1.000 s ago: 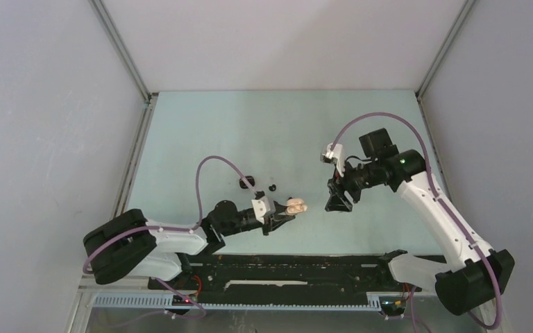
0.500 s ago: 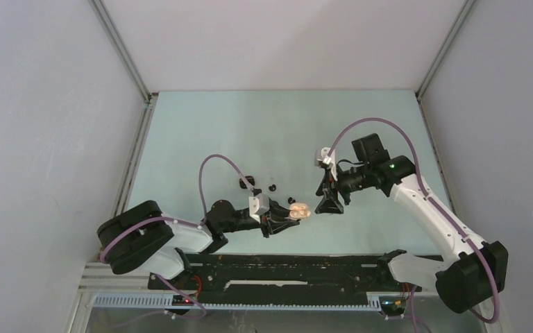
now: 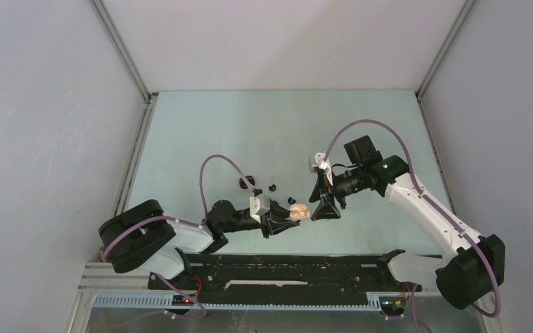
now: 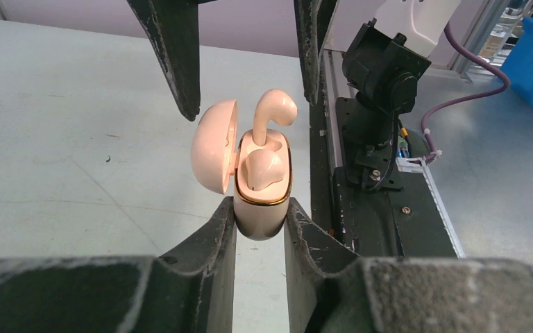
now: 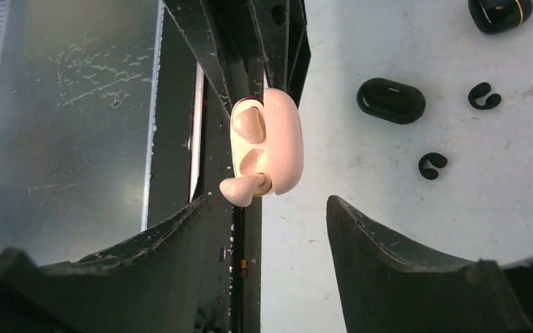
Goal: Insert the wireless bluetooth earbuds into the charging case
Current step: Close the charging case.
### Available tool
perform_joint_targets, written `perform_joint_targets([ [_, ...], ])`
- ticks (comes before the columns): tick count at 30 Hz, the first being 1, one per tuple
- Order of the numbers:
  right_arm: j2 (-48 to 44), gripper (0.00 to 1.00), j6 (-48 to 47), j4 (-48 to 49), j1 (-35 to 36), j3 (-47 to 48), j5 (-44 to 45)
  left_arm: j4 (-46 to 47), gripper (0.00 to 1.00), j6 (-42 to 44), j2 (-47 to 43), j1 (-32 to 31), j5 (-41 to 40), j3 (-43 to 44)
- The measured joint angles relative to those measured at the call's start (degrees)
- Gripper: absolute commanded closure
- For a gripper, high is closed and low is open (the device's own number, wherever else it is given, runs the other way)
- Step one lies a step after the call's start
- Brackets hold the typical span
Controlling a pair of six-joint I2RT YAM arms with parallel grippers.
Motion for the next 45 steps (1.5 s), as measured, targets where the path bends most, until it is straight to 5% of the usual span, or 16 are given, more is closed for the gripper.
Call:
perform_joint_targets([
  [45, 8.4, 0.30, 10.3, 3.3, 1.6, 4.2, -0.6, -0.7, 1.00, 0.1, 0.0, 0.2, 0.0, 0.4],
])
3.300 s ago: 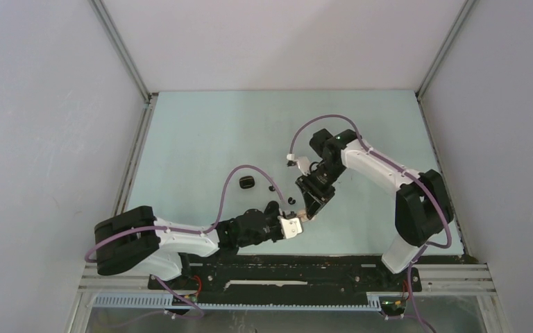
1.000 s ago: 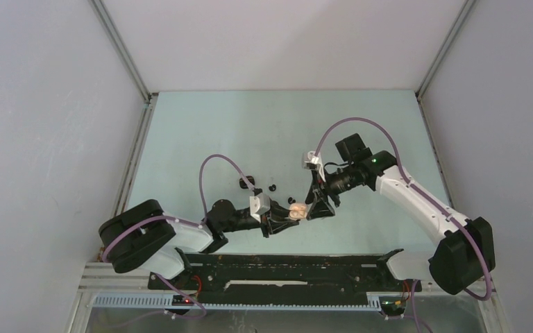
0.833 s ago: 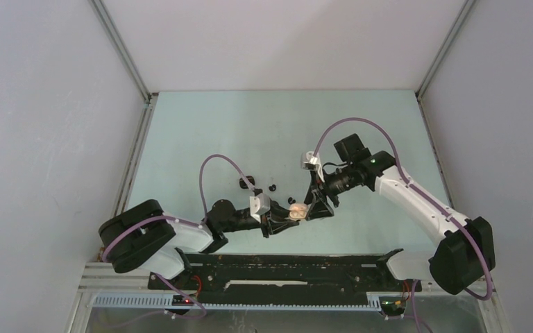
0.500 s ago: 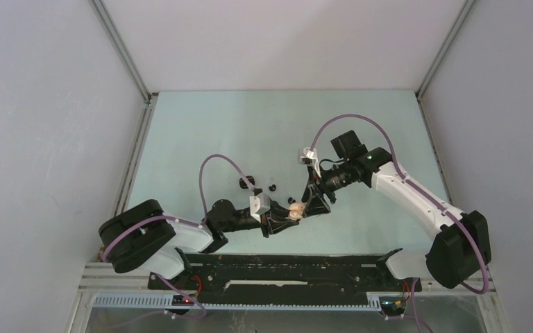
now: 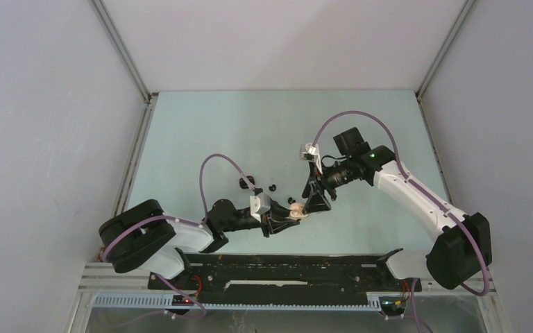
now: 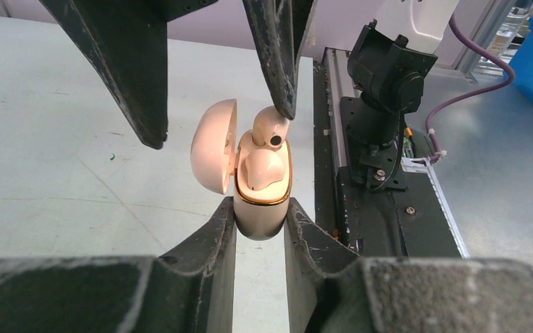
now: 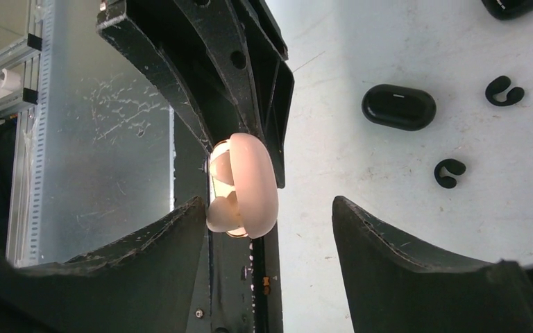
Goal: Insert the wireless bluetooth earbuds into the charging case
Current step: Close the charging case.
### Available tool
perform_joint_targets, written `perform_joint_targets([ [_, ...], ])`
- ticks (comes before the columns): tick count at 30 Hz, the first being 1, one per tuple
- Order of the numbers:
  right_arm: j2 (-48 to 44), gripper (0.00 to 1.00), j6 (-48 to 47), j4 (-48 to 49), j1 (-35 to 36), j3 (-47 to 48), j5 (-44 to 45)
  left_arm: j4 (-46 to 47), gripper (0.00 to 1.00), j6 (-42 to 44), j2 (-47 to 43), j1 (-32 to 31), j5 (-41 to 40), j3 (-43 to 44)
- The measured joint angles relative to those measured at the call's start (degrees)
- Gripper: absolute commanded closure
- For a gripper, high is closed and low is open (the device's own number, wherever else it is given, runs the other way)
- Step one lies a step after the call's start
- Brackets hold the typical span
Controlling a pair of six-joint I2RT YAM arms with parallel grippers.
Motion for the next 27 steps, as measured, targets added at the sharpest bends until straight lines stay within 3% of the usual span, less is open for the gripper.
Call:
perform_joint_targets([
  [14, 0.0, 0.28, -0.8, 0.0, 0.2, 0.3, -0.7, 0.0, 1.00, 0.0, 0.6, 0.0, 0.5, 0.0],
  [27, -3.8, 0.33, -16.2, -13.5, 1.0, 0.4, -5.9, -0.7, 1.00, -1.4, 1.0, 0.3, 0.3, 0.1],
])
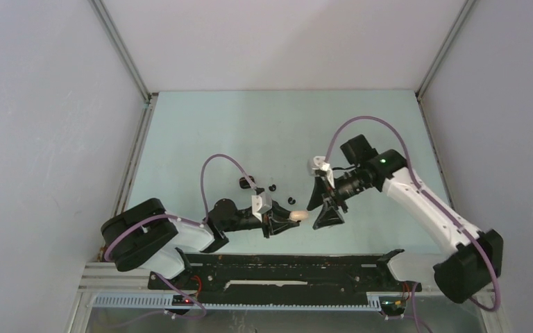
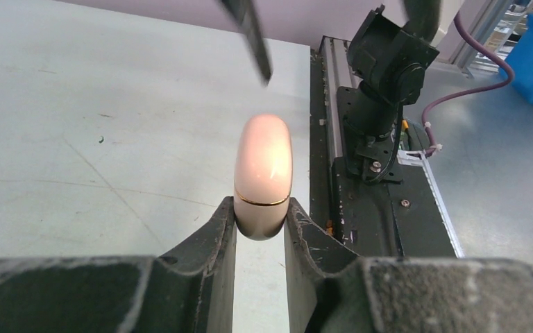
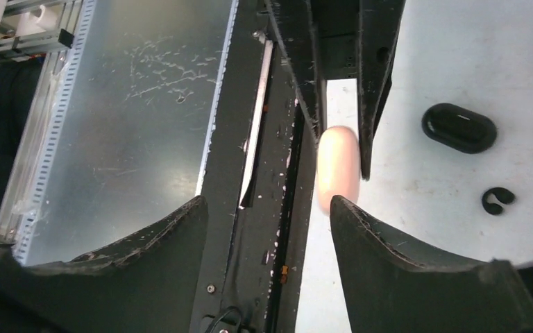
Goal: Insert the wireless bluetooth earbuds into the charging case
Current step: Close the charging case, then place the charging case at the center of the board.
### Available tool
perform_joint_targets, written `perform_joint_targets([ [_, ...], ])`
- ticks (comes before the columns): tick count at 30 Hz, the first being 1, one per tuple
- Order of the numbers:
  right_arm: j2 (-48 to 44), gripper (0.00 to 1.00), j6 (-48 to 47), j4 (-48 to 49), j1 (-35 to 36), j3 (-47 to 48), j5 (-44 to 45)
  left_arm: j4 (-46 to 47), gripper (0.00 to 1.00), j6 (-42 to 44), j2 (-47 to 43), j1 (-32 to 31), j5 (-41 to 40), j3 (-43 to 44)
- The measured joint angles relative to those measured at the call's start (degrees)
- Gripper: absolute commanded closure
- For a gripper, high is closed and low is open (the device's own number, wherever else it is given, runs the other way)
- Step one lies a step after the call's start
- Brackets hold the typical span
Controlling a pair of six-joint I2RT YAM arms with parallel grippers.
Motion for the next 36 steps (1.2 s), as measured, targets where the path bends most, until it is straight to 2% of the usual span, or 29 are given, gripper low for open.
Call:
perform_joint_targets([
  [3, -5.9, 0.33, -2.3, -2.8, -4.6, 0.0, -2.0, -1.0, 1.00, -0.1, 0.0, 0.2, -0.4, 0.1],
  [5, -11.2, 0.33, 0.0, -1.3, -12.3, -0.3, -3.8, -1.7, 1.00, -0.1, 0.0, 0.2, -0.8, 0.5],
  [8, -18.0, 0.30, 9.7, 10.7, -20.3, -5.6, -1.4, -2.4, 1.00, -0.2, 0.2, 0.2, -2.1, 1.3],
  [12, -21.8, 0.23, 19.9, 20.8, -23.9, -13.9, 7.0, -4.5, 0.98, -2.9, 0.2, 1.7, -7.5, 1.8],
  [16, -21.0, 0.20, 27.4, 27.0, -27.3, -16.2, 13.0, -13.2, 0.97, -8.4, 0.1, 5.6, -14.8, 3.9],
  [20, -22.8, 0.19, 31.6, 32.5, -32.7, -19.1, 14.8, -24.1, 0.97, -12.8, 1.5, 6.6, -18.3, 11.2],
  [29, -27.5, 0.19, 32.4, 36.3, -33.6, -21.9, 15.2, -42.3, 0.88, -25.0, 18.5, 6.1, -17.6, 33.3],
  [36, -27.8, 0.19, 31.5, 36.5, -33.9, -22.1, 15.2, -55.1, 0.78, -30.0, 26.7, 3.7, -18.0, 43.8],
])
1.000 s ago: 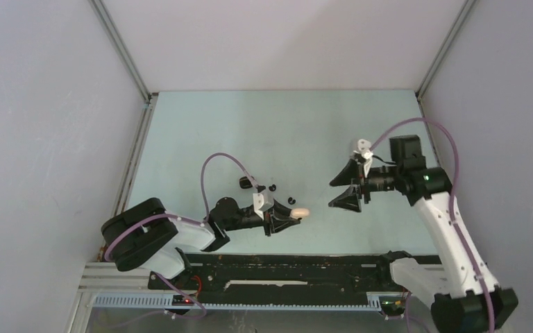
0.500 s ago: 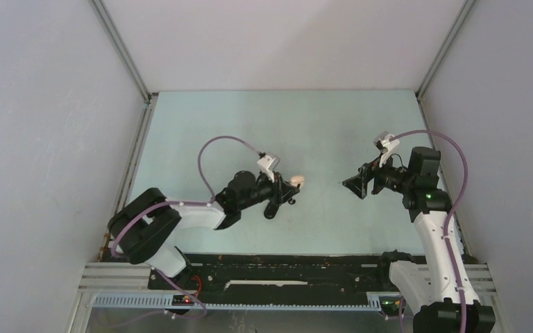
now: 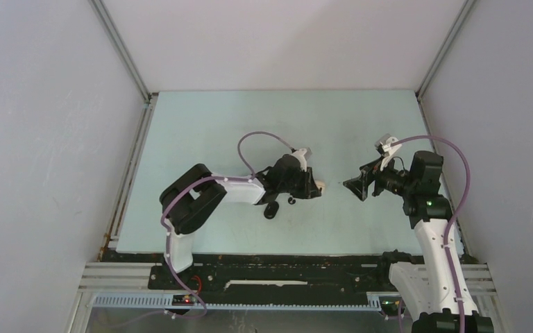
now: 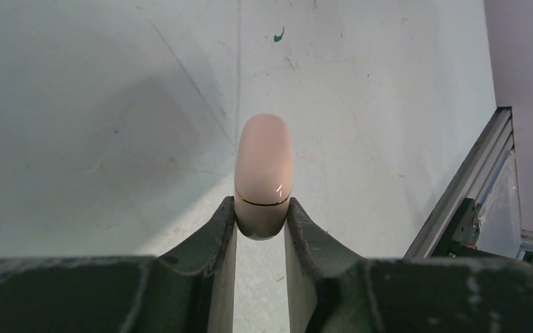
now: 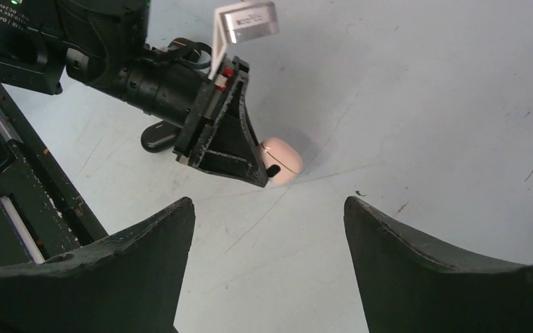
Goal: Insert the wireless bluetooth earbuds into the charging case
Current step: Place the charging case at the center of the board.
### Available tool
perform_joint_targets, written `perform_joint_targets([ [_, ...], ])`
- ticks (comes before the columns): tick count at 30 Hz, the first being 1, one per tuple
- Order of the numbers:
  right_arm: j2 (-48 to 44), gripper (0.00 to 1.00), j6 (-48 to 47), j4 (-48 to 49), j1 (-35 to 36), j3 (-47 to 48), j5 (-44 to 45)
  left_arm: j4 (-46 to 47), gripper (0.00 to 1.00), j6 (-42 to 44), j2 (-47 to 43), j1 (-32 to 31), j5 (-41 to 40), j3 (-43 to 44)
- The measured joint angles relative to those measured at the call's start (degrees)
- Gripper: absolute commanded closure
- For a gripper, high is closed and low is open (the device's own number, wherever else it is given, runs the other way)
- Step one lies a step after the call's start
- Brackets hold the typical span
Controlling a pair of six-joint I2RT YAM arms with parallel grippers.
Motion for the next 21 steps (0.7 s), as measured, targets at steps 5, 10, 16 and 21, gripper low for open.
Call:
perform_joint_targets([
  [5, 0.1, 0.18, -0.2, 0.0, 0.0, -0.3, -0.5, -9.9, 0.71, -0.2, 3.8, -0.8, -0.3, 8.5],
  [10, 0.2, 0.18, -0.2, 0.0, 0.0, -0.3, -1.2, -18.4, 0.68, 0.4, 5.5, -0.7, -1.4, 12.6],
  [16, 0.4, 0.17, -0.5, 0.0, 0.0, -0.3, -1.8, -27.6, 0.56, 4.7, 5.5, -0.5, -4.9, 15.8],
  [21, 0.6, 0.17, -0.7, -0.1, 0.0, -0.3, -2.0, -36.0, 0.53, 9.2, 2.5, -0.3, -10.2, 16.0],
])
